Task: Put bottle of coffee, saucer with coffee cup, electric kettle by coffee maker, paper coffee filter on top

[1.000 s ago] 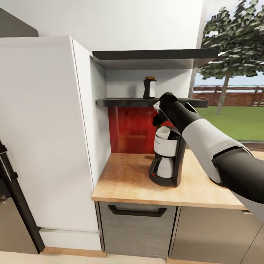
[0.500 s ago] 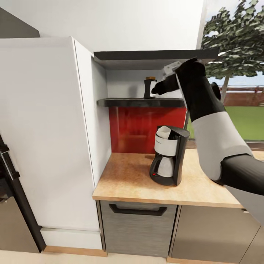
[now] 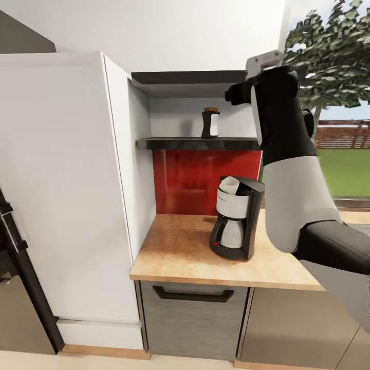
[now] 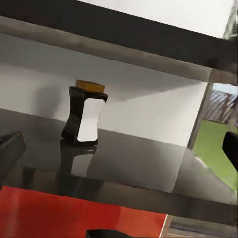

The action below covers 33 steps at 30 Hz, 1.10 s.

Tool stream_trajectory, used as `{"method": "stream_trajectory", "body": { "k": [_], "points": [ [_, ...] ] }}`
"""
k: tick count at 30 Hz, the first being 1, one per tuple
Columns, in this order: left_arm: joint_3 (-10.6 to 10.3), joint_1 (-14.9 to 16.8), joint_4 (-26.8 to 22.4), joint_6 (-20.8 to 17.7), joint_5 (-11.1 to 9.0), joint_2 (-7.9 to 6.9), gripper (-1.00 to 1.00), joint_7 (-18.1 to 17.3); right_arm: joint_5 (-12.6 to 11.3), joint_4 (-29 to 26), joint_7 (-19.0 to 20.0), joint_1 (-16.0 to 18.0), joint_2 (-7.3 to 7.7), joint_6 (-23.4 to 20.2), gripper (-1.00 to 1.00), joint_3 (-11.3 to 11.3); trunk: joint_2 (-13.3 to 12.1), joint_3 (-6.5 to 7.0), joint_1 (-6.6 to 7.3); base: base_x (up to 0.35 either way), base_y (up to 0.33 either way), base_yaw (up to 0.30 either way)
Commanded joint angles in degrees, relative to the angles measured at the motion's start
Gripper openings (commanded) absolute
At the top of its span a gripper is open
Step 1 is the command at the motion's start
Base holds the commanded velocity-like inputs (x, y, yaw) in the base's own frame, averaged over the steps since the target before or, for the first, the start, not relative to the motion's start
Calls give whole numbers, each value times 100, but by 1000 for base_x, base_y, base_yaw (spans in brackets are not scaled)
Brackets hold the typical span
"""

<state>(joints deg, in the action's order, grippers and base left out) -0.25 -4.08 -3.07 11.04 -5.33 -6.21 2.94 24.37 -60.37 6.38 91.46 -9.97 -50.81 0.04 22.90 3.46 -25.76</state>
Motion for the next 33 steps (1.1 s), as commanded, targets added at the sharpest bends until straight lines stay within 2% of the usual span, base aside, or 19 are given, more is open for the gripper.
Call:
{"method": "stream_trajectory", "body": {
  "k": [1,2,5,10,11,13,14,17,24,26,29,30,31,33],
  "points": [
    [-10,-5,-5,5,-51,-1,100,-6,53,17,-302,1,-2,146,100,-19,2,-1,-2,0,0,0],
    [-13,-5,-1,1,-48,-5,100,-6,-4,77,-637,1,-2,234,100,-27,2,-1,-2,0,0,0],
    [-11,-7,4,-13,-43,-15,100,-7,-309,314,-1065,3,-2,326,100,-29,2,-1,-2,0,0,0],
    [-11,-55,26,-64,-57,-13,100,-4,-1216,610,-2112,-1,-2,870,100,-28,2,-1,-2,0,0,0],
    [-11,-69,44,-72,-62,-18,100,2,-1657,741,-2381,1,-2,1007,100,-24,2,-1,-2,0,0,0],
    [-11,-73,49,-75,-64,-25,100,4,-2024,813,-2477,2,-2,1051,100,-20,2,-1,-2,0,0,0],
    [-7,-74,50,-76,-64,-33,100,4,-2117,827,-2495,2,-2,1059,100,-18,2,-1,-2,0,0,0],
    [-3,-75,51,-76,-65,-55,100,2,-2253,845,-2519,3,-2,1072,100,-14,2,-1,-2,0,0,0],
    [-10,-75,68,-69,-65,-64,100,-11,-2335,1094,-2527,3,-2,1194,100,-6,2,-1,-2,0,0,0],
    [-12,-74,76,-68,-61,-67,100,-12,-2369,1323,-2528,4,-2,1437,100,-5,2,-1,-2,0,0,0],
    [-15,-64,85,-60,-57,-91,100,-19,-2402,1826,-2528,4,-2,2148,100,3,2,-1,-2,0,0,0],
    [-17,-62,86,-60,-57,-112,100,-22,-2405,1959,-2528,4,-2,2317,100,5,2,-1,-2,0,0,0],
    [-14,-58,87,-51,-64,-203,100,-29,-2409,2296,-2526,4,-2,2650,100,20,2,-1,-2,0,0,0],
    [-12,-58,87,-50,-61,-216,100,-30,-2410,2307,-2527,4,-2,2706,100,22,2,-1,-2,0,0,0]
  ]
}}
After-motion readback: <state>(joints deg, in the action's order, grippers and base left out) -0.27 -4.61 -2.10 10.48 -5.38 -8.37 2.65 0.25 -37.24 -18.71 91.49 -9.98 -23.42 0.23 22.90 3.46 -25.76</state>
